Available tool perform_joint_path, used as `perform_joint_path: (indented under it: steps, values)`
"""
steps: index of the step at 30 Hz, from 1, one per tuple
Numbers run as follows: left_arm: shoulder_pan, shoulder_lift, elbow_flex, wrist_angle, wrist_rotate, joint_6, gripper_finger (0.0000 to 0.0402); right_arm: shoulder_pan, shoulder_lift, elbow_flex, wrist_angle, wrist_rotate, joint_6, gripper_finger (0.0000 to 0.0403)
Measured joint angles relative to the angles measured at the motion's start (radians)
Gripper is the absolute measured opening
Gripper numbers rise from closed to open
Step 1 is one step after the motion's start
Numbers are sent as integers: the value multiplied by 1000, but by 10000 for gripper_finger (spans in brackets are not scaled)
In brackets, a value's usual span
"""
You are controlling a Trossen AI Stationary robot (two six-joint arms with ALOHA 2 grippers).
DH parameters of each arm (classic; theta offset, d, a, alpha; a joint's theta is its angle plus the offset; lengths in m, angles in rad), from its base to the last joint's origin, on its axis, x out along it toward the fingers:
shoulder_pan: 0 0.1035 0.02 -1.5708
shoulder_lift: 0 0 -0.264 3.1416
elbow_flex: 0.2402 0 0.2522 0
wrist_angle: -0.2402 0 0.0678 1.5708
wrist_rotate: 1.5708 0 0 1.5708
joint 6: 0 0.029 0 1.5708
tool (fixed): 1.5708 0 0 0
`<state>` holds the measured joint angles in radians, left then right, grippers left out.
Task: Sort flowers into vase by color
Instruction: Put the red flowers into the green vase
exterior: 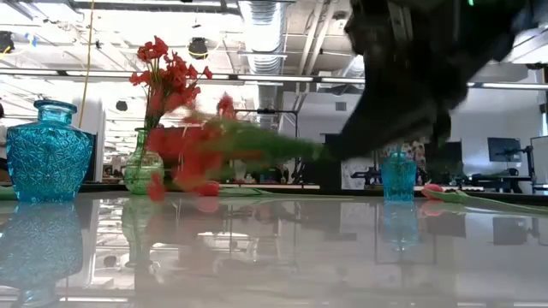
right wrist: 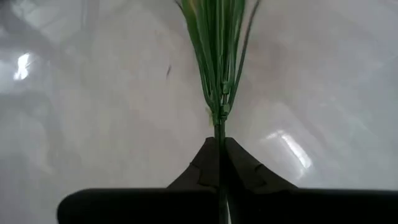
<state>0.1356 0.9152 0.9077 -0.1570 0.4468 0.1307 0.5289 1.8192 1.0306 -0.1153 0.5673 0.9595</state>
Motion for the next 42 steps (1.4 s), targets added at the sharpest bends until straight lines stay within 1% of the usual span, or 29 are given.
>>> perform_joint_path:
  steps: [5, 7, 10, 12, 14, 16, 18, 20, 23, 26, 28, 30, 33, 37, 40, 42]
  values:
    - [0, -3, 0, 0, 1, -4, 123, -23, -123, -24, -126, 121, -47, 28]
    - [0, -4, 0, 2, 1, -11, 123, -43, -196, -68, -138, 142, -51, 28]
    - [0, -4, 0, 2, 1, -18, 123, -85, -310, -162, -129, 160, -101, 28]
    - [0, 1, 0, 8, -1, -19, 123, -121, -392, -232, -79, 189, -145, 28]
    - [0, 10, 0, 23, -6, -30, 123, -163, -474, -298, 33, 193, -221, 28]
    - [0, 23, 0, 42, -6, -40, 123, -200, -538, -360, 182, 194, -317, 28]
    - [0, 36, -18, 101, -8, -62, 123, -237, -582, -412, 355, 188, -428, 28]
    - [0, 48, -61, 202, -13, -107, 123, -273, -610, -448, 544, 154, -539, 28]
    - [-1, 78, -153, 423, -53, -201, 123, -328, -611, -483, 800, 55, -666, 28]
    - [-1, 122, -235, 650, -151, -308, 123, -380, -588, -488, 978, -71, -722, 28]
    - [-2, 167, -264, 778, -224, -364, 123, -419, -565, -487, 1074, -168, -722, 28]
    - [-3, 215, -274, 874, -264, -399, 123, -452, -538, -487, 1143, -262, -711, 28]
    - [-5, 295, -272, 991, -281, -418, 123, -494, -499, -487, 1222, -357, -665, 28]
    - [-6, 399, -243, 1098, -288, -476, 123, -527, -456, -482, 1314, -422, -628, 28]
    - [-14, 466, -202, 1123, -302, -491, 123, -540, -439, -458, 1337, -462, -627, 28]
    - [-20, 504, -168, 1121, -305, -484, 123, -551, -437, -445, 1320, -497, -627, 28]
